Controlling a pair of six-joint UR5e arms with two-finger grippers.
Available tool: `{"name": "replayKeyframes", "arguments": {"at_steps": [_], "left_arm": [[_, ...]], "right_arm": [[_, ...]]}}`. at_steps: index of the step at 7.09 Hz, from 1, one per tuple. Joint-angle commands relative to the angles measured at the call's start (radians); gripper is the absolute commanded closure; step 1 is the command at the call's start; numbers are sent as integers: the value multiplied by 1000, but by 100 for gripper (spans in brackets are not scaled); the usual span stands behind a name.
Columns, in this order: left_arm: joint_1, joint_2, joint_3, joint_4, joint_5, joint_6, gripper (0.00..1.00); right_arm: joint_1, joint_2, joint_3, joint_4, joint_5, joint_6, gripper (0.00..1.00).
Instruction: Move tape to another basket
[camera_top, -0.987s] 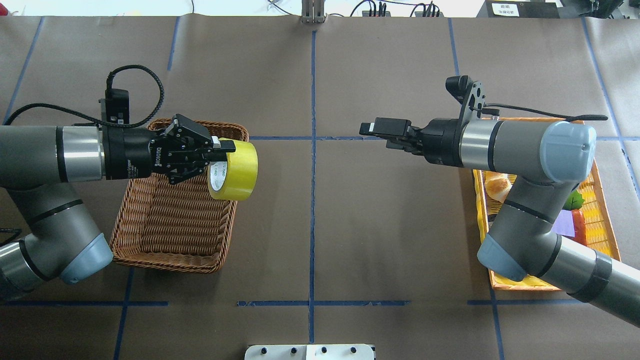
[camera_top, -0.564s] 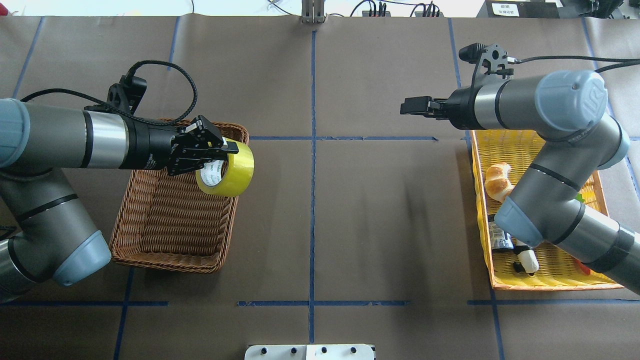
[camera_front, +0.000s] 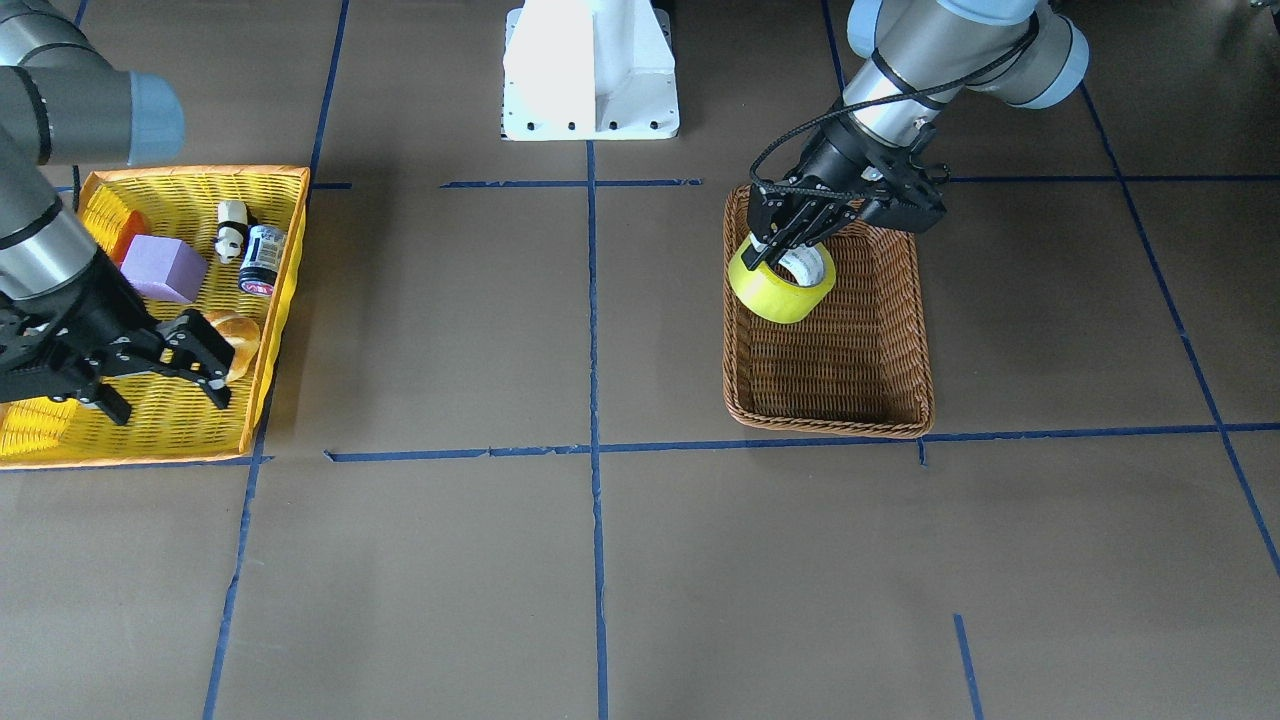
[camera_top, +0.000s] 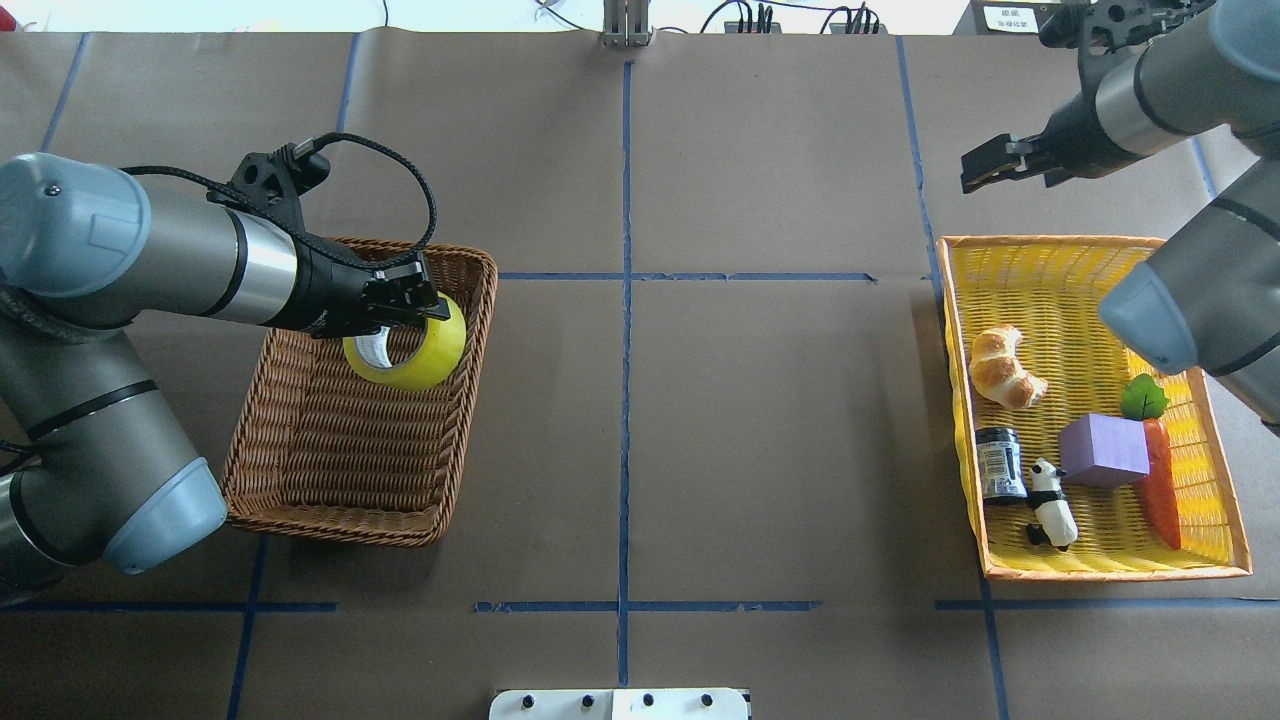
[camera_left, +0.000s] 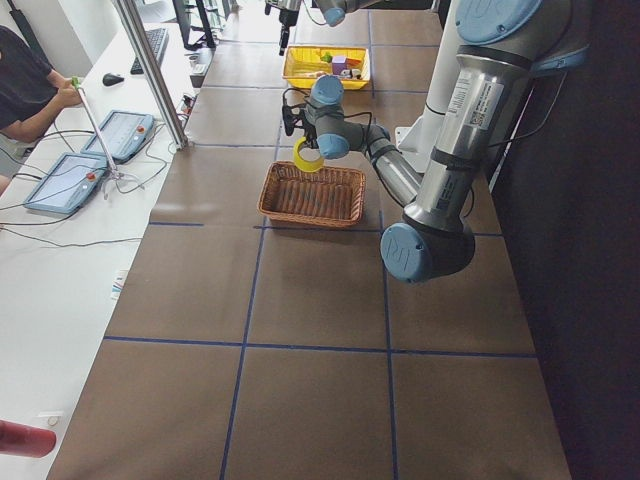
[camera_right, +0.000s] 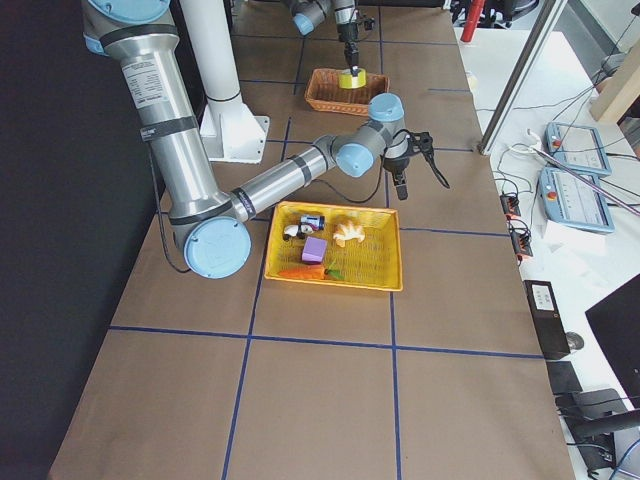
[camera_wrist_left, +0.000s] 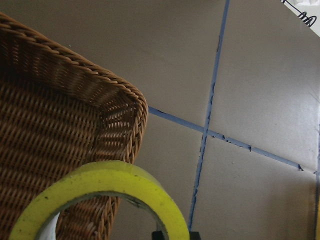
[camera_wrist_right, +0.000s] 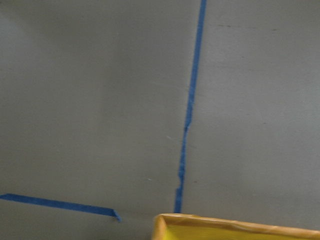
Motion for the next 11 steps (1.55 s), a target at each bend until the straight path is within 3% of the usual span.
{"name": "replayKeyframes", "arguments": {"at_steps": [1, 2, 4, 5, 6, 7, 9, 11], "left_arm": [[23, 41, 27, 59, 69, 106, 100], [29, 48, 50, 59, 79, 138, 100], [88, 54, 80, 60, 140, 143, 99], [98, 54, 97, 60, 142, 143, 82], [98, 54, 97, 62, 140, 143, 5], [97, 55, 81, 65, 137, 143, 0], [81, 52, 68, 106, 127, 149, 0], [39, 52, -28, 265, 67, 249, 0]], "right_arm": [[137, -9, 31, -237, 46, -309, 0], [195, -37, 31, -270, 106, -409, 0], [280, -82, 27, -272, 229, -436, 0], [282, -103, 25, -272, 229, -457, 0], [302, -137, 19, -274, 228, -532, 0], [322, -178, 8, -274, 228, -567, 0], [366, -252, -19, -274, 231, -676, 0], [435, -355, -77, -258, 278, -854, 0]]}}
